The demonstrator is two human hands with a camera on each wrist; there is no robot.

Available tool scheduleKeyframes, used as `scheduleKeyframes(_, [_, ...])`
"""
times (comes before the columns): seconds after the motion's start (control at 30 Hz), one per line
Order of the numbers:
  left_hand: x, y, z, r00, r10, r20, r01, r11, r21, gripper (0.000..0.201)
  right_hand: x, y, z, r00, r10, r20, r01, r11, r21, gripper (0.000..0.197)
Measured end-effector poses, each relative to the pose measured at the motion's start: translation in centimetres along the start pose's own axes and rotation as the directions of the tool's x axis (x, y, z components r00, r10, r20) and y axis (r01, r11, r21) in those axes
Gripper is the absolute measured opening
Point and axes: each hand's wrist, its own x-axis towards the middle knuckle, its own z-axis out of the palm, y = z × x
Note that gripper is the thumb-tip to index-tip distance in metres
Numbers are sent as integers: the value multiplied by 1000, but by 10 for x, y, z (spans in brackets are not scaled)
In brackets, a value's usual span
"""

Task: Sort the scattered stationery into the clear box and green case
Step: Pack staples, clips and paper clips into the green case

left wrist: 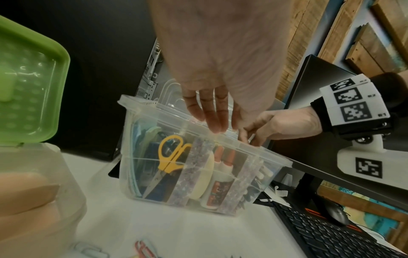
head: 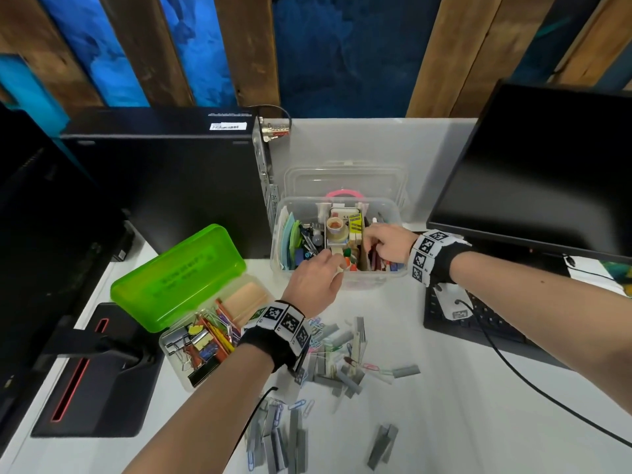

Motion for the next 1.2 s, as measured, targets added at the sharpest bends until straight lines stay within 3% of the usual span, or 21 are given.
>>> scheduleKeyframes(0.13, [-1,1,0,1000,8,-18,-9,1000,-8,21,-5,1,2,998,22,-61,-20,999,28,45])
scheduleKeyframes(0.2, [-2,4,-1,998,14,-60,-15,1000,-10,20,-6,1,6,984,59,-168,-51,997,54,46])
scheduleKeyframes(0.33, [-7,16,-1,991,81,-105,-77,996,44,16,-19,-13,20,904,129,-408,-67,985,162,34])
scheduleKeyframes(0.43, [-14,25,6,981,182,-61,-175,979,108,15,-44,-36,35,878,87,-471,-6,985,172,20])
scheduleKeyframes(0.53, [-27,26,20,981,134,139,-161,966,202,23,-66,-50,66,920,11,-392,54,986,155,15])
scheduleKeyframes(0.6, [-38,25,38,949,50,312,-135,957,257,22,-75,-47,96,972,98,-214,-54,978,202,17])
scheduleKeyframes(0.7, [-57,25,66,901,-82,426,-18,974,226,16,-83,-37,138,976,218,0,-213,952,219,7])
scheduleKeyframes(0.73, [-62,24,73,897,-117,426,31,978,204,17,-84,-33,147,968,249,25,-248,941,229,2])
scheduleKeyframes(0.8, [-69,22,80,896,-158,416,91,980,177,19,-86,-31,162,947,317,43,-316,908,275,18])
scheduleKeyframes(0.87, [-74,20,84,901,-174,397,115,979,169,21,-85,-36,171,924,380,42,-371,864,340,15])
scheduleKeyframes(0.97, [-79,16,85,915,-175,363,119,978,172,21,-78,-49,178,891,451,54,-445,844,300,18])
scheduleKeyframes(1.2, [-96,-14,69,943,-262,206,243,963,116,22,-71,-56,173,868,480,129,-496,833,245,31])
